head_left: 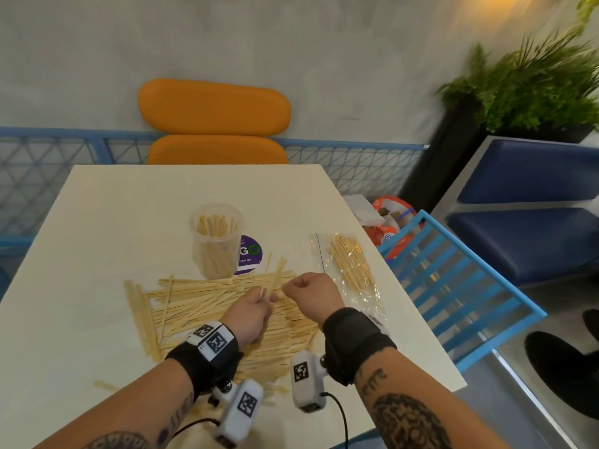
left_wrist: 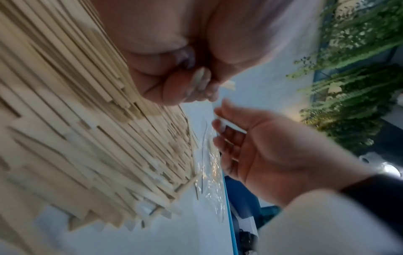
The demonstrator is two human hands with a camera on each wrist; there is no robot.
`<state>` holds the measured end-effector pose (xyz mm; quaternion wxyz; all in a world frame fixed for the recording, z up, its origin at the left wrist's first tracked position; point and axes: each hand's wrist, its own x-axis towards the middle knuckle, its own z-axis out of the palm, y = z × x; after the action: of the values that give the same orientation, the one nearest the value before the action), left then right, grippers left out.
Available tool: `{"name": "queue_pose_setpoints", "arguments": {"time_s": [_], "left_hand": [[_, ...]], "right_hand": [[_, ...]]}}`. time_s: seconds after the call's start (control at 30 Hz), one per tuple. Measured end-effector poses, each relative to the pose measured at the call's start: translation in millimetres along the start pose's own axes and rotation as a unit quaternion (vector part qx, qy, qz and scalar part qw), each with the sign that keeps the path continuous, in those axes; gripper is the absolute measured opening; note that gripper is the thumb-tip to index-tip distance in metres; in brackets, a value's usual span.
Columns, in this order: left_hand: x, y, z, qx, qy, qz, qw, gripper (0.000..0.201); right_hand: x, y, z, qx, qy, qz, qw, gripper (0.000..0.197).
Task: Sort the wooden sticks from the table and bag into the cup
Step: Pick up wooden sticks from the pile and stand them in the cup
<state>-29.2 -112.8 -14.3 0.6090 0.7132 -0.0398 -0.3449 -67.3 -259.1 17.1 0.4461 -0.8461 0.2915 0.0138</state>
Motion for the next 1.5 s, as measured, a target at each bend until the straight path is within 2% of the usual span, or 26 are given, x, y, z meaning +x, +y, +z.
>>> {"name": "queue_pose_setpoints", "arguments": {"time_s": [0.03, 0.1, 0.17, 0.33, 0.5, 0.63, 0.7, 0.77, 0.9, 1.0, 1.07, 1.17, 1.27, 1.33, 1.4, 1.5], "left_hand": [[2.8, -1.4, -3.5, -0.009, 0.015, -0.018, 1.0, 0.024], [5.3, -2.3, -9.6, -0.016, 0.037, -0.04, 0.998, 0.025], [5.2, -1.3, -14.8, -0.02, 0.051, -0.043, 0.998, 0.024], [4.2, -0.5, -23.6, -0.036, 0.05, -0.029, 0.998, 0.02], [3.5, 0.3, -28.2, -0.055, 0.038, -0.025, 0.997, 0.022], [10.1, 4.6, -27.7, -0.043, 0.041, 0.007, 0.998, 0.024], [12.8, 9.5, -23.1, -0.054, 0.047, 0.016, 0.997, 0.025], [16.2, 14.1, -16.8, -0.064, 0.05, 0.027, 0.996, 0.025], [23.7, 20.1, -6.4, -0.056, 0.043, 0.065, 0.995, 0.024], [24.1, 23.0, -4.7, -0.044, 0.022, 0.07, 0.996, 0.025], [23.3, 22.2, -7.1, -0.033, 0.018, 0.063, 0.997, 0.028], [22.6, 13.8, -16.3, -0.038, 0.039, 0.046, 0.997, 0.029], [19.5, 4.9, -30.9, -0.072, 0.07, 0.017, 0.995, 0.027], [16.4, 1.5, -39.7, -0.078, 0.073, 0.016, 0.994, 0.026], [14.1, -1.0, -45.2, -0.071, 0.076, 0.015, 0.994, 0.025], [9.4, -2.4, -47.2, -0.076, 0.078, 0.012, 0.994, 0.026]], "right_hand": [[7.6, 3.9, -1.0, -0.084, 0.012, 0.0, 0.996, 0.02], [22.9, 12.8, 0.2, -0.269, 0.021, 0.008, 0.963, 0.025], [34.9, 20.8, 5.8, -0.364, 0.01, 0.024, 0.931, 0.03], [48.9, 23.7, 16.7, -0.382, -0.011, 0.02, 0.924, 0.005], [52.7, 22.7, 12.5, -0.379, -0.019, 0.001, 0.925, 0.01], [50.3, 11.3, -6.8, -0.293, 0.016, -0.01, 0.956, 0.012], [44.5, -1.7, -17.9, -0.185, 0.06, -0.039, 0.98, 0.012], [35.9, -18.1, -24.0, -0.061, 0.09, -0.068, 0.992, 0.016], [20.7, -43.3, -14.5, 0.121, 0.06, -0.064, 0.989, 0.019], [11.5, -46.7, -1.7, 0.197, 0.019, -0.038, 0.979, 0.018], [10.7, -42.0, 5.3, 0.205, 0.001, -0.039, 0.978, 0.019], [15.3, -31.0, 13.7, 0.143, -0.007, -0.058, 0.988, 0.018], [16.6, -23.7, 19.6, -0.04, -0.033, -0.102, 0.993, 0.026], [14.0, -20.8, 27.3, -0.2, -0.086, -0.142, 0.966, 0.033], [12.4, -17.8, 36.9, -0.339, -0.113, -0.171, 0.918, 0.037], [12.5, -14.7, 47.1, -0.437, -0.105, -0.195, 0.872, 0.029]]}}
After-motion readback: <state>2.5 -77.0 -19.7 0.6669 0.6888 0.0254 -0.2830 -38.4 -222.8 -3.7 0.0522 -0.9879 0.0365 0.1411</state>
